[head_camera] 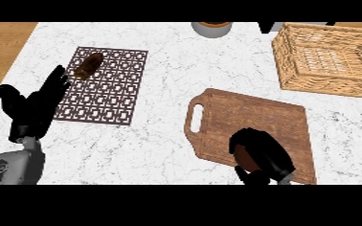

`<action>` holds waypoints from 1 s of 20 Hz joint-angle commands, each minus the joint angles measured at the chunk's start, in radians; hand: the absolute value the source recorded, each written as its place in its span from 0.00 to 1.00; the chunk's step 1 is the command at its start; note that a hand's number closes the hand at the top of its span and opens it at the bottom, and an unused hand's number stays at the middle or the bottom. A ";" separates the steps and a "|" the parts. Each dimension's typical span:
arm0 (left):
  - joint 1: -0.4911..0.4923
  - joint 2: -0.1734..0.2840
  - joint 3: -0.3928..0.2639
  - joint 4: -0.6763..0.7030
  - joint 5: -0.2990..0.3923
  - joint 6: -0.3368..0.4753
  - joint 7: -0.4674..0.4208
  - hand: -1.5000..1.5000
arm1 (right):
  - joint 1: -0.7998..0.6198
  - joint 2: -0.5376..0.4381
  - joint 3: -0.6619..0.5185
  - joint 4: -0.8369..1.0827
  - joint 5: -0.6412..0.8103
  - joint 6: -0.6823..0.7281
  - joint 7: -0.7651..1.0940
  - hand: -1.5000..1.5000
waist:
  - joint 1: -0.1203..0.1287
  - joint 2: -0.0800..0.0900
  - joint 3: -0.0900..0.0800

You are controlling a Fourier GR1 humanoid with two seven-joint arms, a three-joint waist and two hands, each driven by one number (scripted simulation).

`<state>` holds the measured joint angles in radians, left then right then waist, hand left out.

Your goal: Pick the cupcake from the cutting board and place it in the basket

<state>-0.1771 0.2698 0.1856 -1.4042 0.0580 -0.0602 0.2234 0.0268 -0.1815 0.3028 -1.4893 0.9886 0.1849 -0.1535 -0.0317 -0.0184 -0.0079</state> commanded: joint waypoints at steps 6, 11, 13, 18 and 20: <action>0.025 0.019 0.014 -0.027 0.016 -0.029 -0.013 0.50 | 0.384 0.074 0.055 -0.412 -0.238 0.012 -0.054 1.00 | 0.007 0.011 0.007; -0.025 -0.008 -0.004 -0.003 0.002 0.001 0.023 0.50 | 0.492 0.044 0.016 -0.700 -0.360 0.009 -0.098 1.00 | 0.002 0.015 0.007; -0.012 -0.003 0.008 -0.032 0.001 0.011 0.015 0.50 | 0.557 0.045 0.023 -0.867 -0.356 0.025 -0.007 1.00 | 0.005 0.013 0.007; -0.024 -0.035 -0.033 0.017 -0.032 0.013 -0.014 0.50 | 0.468 0.085 -0.059 -1.040 -0.400 0.081 0.240 1.00 | 0.024 0.021 0.006; -0.039 0.004 0.009 0.034 0.000 -0.014 -0.005 0.50 | 0.448 0.091 -0.052 -1.097 -0.378 0.101 0.332 1.00 | 0.024 0.022 0.005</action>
<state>-0.1818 0.2531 0.1704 -1.4228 0.0447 -0.0564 0.2307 0.5113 -0.1024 0.2748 -2.3438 0.6192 0.2236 -0.0321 -0.0148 -0.0018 -0.0014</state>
